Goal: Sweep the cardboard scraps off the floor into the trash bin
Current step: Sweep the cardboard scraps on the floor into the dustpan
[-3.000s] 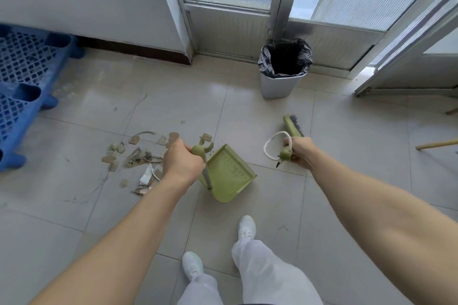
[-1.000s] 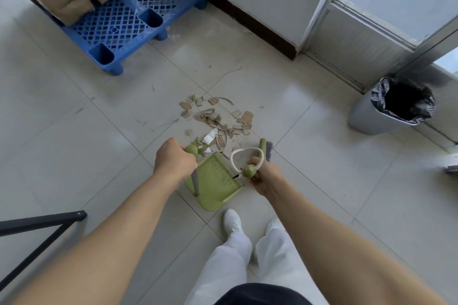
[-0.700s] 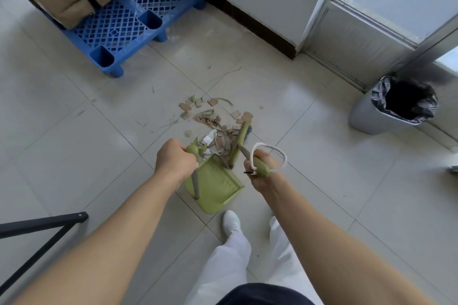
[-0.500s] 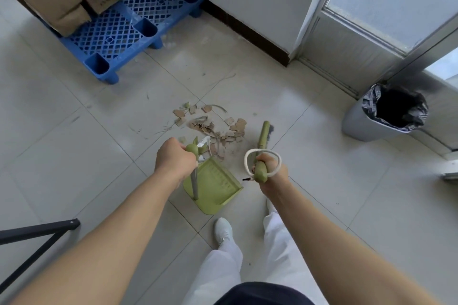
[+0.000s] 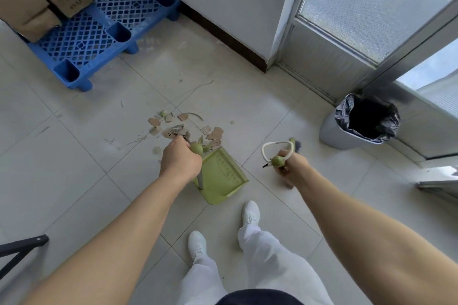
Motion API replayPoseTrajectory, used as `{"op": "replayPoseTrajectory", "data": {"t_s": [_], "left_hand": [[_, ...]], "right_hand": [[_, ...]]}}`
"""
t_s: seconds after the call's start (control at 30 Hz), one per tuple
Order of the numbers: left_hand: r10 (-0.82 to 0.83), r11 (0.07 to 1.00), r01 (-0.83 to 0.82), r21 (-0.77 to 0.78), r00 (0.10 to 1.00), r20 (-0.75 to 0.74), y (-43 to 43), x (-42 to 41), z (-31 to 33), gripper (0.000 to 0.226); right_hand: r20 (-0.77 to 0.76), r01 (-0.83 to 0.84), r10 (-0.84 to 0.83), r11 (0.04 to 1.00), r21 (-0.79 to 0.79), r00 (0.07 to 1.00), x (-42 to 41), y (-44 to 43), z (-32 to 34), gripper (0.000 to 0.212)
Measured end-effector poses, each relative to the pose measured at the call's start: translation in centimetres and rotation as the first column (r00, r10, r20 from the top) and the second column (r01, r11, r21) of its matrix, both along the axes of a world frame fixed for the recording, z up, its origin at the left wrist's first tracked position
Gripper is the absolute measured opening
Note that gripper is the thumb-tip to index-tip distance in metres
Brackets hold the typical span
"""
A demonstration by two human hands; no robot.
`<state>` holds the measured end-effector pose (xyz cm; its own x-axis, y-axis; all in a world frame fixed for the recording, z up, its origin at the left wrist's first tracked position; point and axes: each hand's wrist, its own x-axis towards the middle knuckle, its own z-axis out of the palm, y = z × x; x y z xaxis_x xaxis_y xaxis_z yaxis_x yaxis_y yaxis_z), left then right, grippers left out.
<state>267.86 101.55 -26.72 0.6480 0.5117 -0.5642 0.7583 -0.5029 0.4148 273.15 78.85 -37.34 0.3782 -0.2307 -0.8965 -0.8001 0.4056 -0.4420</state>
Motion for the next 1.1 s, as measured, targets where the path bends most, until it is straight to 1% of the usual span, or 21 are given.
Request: {"op": "replayPoseTrajectory", "data": {"t_s": [0.03, 0.1, 0.13, 0.2, 0.27, 0.37, 0.4, 0.47, 0.53, 0.57, 0.6, 0.67, 0.73, 0.8, 0.83, 0.87, 0.93, 0.97, 1.0, 1.07, 1.1], "left_hand": [[0.002, 1.000, -0.002, 0.005, 1.000, -0.003, -0.3, 0.3, -0.1, 0.023], [0.018, 1.000, -0.018, 0.006, 1.000, -0.002, -0.6, 0.7, 0.0, 0.022], [0.033, 0.999, -0.033, 0.002, 0.999, 0.006, -0.7, 0.9, 0.1, 0.022], [0.059, 0.998, -0.058, -0.006, 0.998, 0.026, -0.5, 1.0, 0.3, 0.022], [0.091, 0.996, -0.090, -0.030, 0.995, 0.045, -0.1, 1.2, 0.6, 0.023], [0.154, 0.986, -0.150, -0.065, 0.987, 0.050, 1.3, 1.5, 0.8, 0.023], [0.171, 0.983, -0.167, -0.072, 0.984, 0.048, 1.8, 1.6, 1.0, 0.023], [0.193, 0.978, -0.189, -0.087, 0.980, 0.042, 3.0, 1.9, 1.3, 0.022], [0.192, 0.978, -0.188, -0.091, 0.981, 0.035, 4.2, 2.2, 1.6, 0.020], [0.197, 0.977, -0.193, -0.096, 0.980, 0.032, 4.9, 2.3, 1.7, 0.021], [0.206, 0.974, -0.202, -0.106, 0.978, 0.033, 5.6, 2.4, 1.8, 0.021], [0.230, 0.967, -0.224, -0.119, 0.972, 0.040, 7.0, 2.5, 1.7, 0.020], [0.267, 0.957, -0.260, -0.129, 0.963, 0.043, 8.3, 2.7, 1.6, 0.029], [0.289, 0.950, -0.280, -0.136, 0.956, 0.048, 9.5, 2.9, 1.4, 0.028], [0.296, 0.948, -0.287, -0.139, 0.954, 0.050, 10.0, 3.1, 1.4, 0.025], [0.304, 0.945, -0.294, -0.141, 0.951, 0.051, 10.4, 3.3, 1.3, 0.024], [0.312, 0.943, -0.303, -0.138, 0.949, 0.050, 11.1, 3.5, 1.1, 0.026], [0.316, 0.942, -0.307, -0.139, 0.947, 0.050, 11.4, 3.7, 1.1, 0.029], [0.322, 0.940, -0.312, -0.141, 0.946, 0.051, 11.8, 3.9, 1.1, 0.029], [0.344, 0.933, -0.334, -0.137, 0.937, 0.059, 12.9, 3.8, 1.4, 0.025], [0.333, 0.938, -0.323, -0.124, 0.941, 0.066, 13.3, 3.9, 1.5, 0.021]], "right_hand": [[-0.006, -0.049, 0.049, 0.999, 0.017, 0.999, 0.1, 0.7, -0.3, 0.029], [-0.026, -0.230, 0.231, 0.973, 0.028, 0.973, 0.2, 2.8, -0.2, 0.019], [-0.024, -0.292, 0.294, 0.955, 0.052, 0.956, 0.1, 3.8, 0.0, 0.022], [0.022, -0.327, 0.327, 0.937, 0.124, 0.945, 0.6, 5.5, 0.1, 0.020], [0.066, -0.349, 0.343, 0.925, 0.149, 0.937, 1.6, 6.4, 0.8, 0.019], [0.120, -0.347, 0.334, 0.931, 0.110, 0.935, 3.7, 7.0, 1.1, 0.027], [0.126, -0.362, 0.351, 0.929, 0.081, 0.928, 4.3, 7.3, 1.3, 0.026], [0.101, -0.422, 0.416, 0.906, 0.040, 0.904, 5.2, 8.1, 1.6, 0.008], [0.064, -0.544, 0.545, 0.839, -0.024, 0.836, 6.0, 8.8, 1.7, 0.005], [0.052, -0.601, 0.604, 0.796, -0.065, 0.795, 6.6, 9.2, 2.1, 0.007], [0.036, -0.628, 0.634, 0.772, -0.098, 0.773, 7.3, 9.7, 2.2, 0.014], [0.003, -0.620, 0.624, 0.777, -0.110, 0.782, 8.4, 10.9, 1.7, 0.032], [-0.005, -0.567, 0.567, 0.823, -0.048, 0.824, 9.0, 12.8, 1.0, 0.052], [0.022, -0.557, 0.556, 0.830, 0.039, 0.831, 8.5, 15.2, 0.5, 0.063], [0.031, -0.578, 0.577, 0.813, 0.067, 0.816, 8.0, 16.4, 0.5, 0.062], [0.029, -0.600, 0.599, 0.797, 0.076, 0.800, 7.5, 17.4, 0.5, 0.055], [0.023, -0.644, 0.644, 0.761, 0.080, 0.764, 6.9, 18.5, 0.9, 0.027], [0.021, -0.646, 0.647, 0.759, 0.080, 0.762, 6.9, 18.7, 1.2, 0.013], [0.040, -0.636, 0.635, 0.767, 0.080, 0.771, 7.2, 18.6, 1.1, 0.012], [0.089, -0.635, 0.629, 0.767, 0.089, 0.772, 7.6, 18.7, 1.8, 0.020], [0.092, -0.637, 0.631, 0.765, 0.091, 0.771, 7.6, 18.5, 1.9, 0.020]]}}
